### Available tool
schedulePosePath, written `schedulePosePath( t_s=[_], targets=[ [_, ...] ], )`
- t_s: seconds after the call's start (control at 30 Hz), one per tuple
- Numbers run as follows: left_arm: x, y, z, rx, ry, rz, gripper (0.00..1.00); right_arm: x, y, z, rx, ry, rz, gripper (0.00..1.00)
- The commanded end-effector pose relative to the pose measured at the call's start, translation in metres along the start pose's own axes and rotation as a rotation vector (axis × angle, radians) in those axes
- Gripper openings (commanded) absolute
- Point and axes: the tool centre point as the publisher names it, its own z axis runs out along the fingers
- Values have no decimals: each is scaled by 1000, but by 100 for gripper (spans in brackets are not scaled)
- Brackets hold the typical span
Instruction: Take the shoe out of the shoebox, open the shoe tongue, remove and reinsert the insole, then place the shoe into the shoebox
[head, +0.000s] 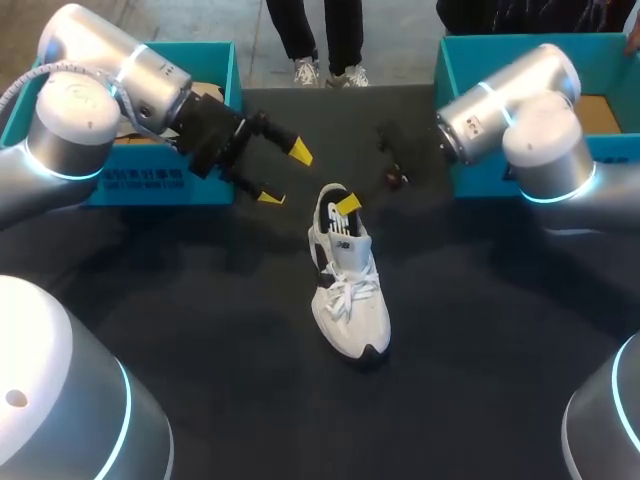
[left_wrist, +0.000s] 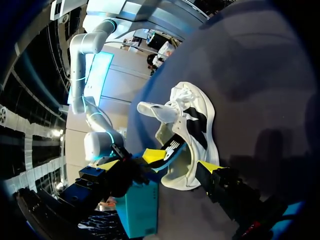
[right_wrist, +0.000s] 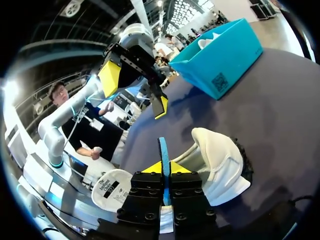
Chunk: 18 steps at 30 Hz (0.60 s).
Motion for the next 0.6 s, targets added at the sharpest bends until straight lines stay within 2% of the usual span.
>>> schedulePosePath(
  t_s=[0.03, 0.17, 0.6],
  targets=[
    [-1, -2, -1, -2, 3, 1, 100, -8, 9, 7, 20, 20, -4, 0],
    [-1, -2, 0, -3, 3, 0, 100, -8, 8, 12, 36, 36, -5, 0],
    [0, -2, 4, 1, -1, -3, 100, 2, -14, 18, 65, 47, 43, 0]
  ],
)
